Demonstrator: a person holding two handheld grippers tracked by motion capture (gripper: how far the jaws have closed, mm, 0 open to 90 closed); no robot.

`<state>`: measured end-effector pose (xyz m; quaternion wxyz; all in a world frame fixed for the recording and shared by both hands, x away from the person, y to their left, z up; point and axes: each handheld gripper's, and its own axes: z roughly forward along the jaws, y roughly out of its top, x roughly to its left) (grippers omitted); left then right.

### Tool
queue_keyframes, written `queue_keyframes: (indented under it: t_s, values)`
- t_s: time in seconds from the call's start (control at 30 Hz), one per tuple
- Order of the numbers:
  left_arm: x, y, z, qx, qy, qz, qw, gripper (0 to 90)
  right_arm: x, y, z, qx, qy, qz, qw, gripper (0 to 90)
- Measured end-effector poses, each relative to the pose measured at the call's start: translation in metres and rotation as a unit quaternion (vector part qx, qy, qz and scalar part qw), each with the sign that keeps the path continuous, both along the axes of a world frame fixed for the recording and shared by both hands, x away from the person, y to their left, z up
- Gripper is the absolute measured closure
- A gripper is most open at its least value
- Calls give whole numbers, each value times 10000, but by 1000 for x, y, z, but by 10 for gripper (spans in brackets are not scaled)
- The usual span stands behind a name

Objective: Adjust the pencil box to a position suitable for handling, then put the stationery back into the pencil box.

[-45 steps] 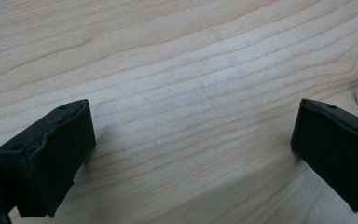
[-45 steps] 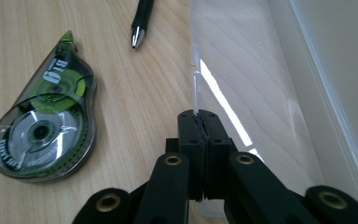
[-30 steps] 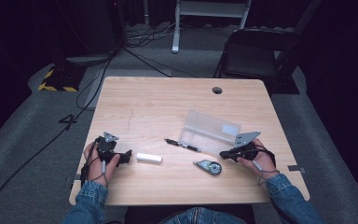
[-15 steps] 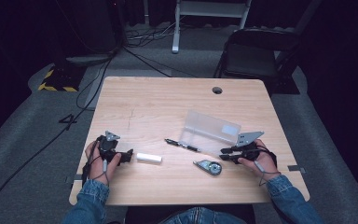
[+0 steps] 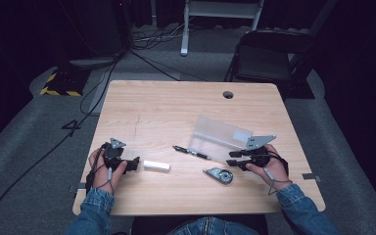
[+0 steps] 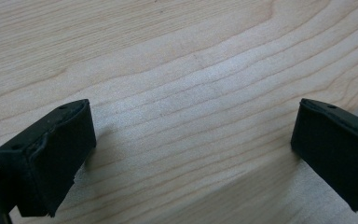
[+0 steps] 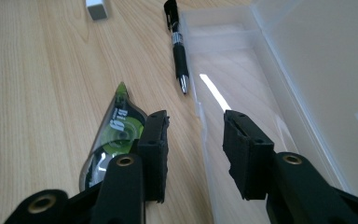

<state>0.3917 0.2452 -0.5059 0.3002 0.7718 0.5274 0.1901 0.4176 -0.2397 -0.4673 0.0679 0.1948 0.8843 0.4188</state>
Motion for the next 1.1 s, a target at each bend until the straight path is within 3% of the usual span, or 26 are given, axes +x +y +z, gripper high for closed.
queue_keyframes:
  t_s: [0.33, 0.57, 0.7, 0.83, 0.93, 1.0, 1.1]
  values:
    - [0, 0, 0, -5, 0, 11, 10000, 1, -5, 29, 14, 203, 43, 47, 9998, 593]
    - [0, 0, 0, 3, -1, -2, 10000, 0, -3, 51, 14, 203, 14, -27, 9998, 550]
    - [0, 0, 0, -10, 2, 21, 10000, 1, -1, 60, 10, 224, 13, -163, 9996, 499]
    - [0, 0, 0, -18, 0, 21, 10000, 0, 2, 72, 3, 161, 94, -249, 9995, 377]
    - [-1, 0, 0, -13, 4, 23, 10000, 1, 3, 80, -2, 69, 88, -107, 9999, 412]
    - [-1, 0, 0, -10, 5, 23, 10000, 0, 2, 86, -5, 117, 29, -300, 9995, 429]
    - [-1, 0, 0, -9, 4, 25, 10000, 0, 1, 91, -5, 7, -21, -240, 9997, 490]
